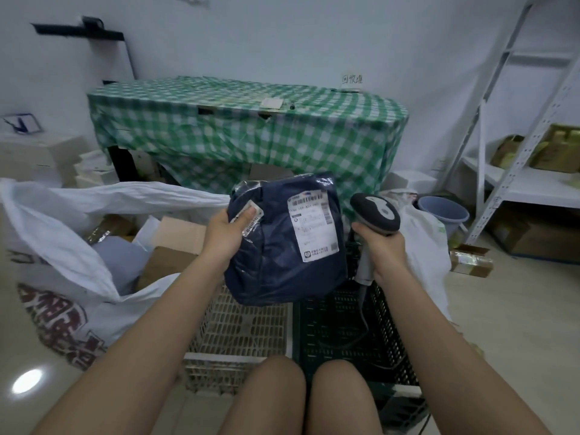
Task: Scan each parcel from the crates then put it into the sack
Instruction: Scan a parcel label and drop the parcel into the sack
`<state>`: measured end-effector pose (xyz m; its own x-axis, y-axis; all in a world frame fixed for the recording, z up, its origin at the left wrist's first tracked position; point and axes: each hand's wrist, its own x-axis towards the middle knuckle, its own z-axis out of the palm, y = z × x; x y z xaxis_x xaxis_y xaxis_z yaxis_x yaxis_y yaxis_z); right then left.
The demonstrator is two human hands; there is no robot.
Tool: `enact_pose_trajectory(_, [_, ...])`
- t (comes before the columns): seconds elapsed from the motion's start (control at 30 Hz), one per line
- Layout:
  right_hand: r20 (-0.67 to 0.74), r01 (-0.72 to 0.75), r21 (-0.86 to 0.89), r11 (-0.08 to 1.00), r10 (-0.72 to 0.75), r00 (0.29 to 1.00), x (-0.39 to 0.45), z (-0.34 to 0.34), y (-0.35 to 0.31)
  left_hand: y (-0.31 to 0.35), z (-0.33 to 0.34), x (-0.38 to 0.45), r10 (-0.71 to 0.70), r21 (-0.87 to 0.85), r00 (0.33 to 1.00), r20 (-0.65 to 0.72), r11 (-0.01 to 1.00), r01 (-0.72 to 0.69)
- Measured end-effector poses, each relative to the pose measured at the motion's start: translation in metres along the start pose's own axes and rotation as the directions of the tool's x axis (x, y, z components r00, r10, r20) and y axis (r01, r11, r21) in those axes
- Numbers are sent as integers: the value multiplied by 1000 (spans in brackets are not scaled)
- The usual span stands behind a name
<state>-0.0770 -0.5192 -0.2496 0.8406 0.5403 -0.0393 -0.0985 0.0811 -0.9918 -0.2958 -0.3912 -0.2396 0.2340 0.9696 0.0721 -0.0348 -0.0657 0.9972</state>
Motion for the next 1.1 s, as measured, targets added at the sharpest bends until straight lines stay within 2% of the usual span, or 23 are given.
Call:
enact_pose_trajectory(0.1, [104,28,-48,998,-23,994,-6,7,-2,5,-22,7,-40,-39,997,-69,999,37])
enact_pose_trajectory(0.23, [275,149,-114,982,-113,955,-23,24,-5,9,-44,7,-38,-55,989,-143,998,31])
enact_pose_trajectory(0.33, [352,233,-135,963,-173,920,-36,38,-7,10,-56,7,-29,-46,981,-191,999,21])
enact_pose_trajectory(0.53, [489,266,-171,949,-153,859,-53,54,-11,4,-69,12,-34,-19,974,-222,999,31])
enact_pose_trajectory(0.83, [435,327,-146,934,-236,869,-67,68,-9,1,-71,15,-32,31,968,-248,999,41])
enact_pose_trajectory(1.1, [428,311,-187,932,-207,880,-69,68,-12,1,-74,14,-34,27,965,-259,999,43])
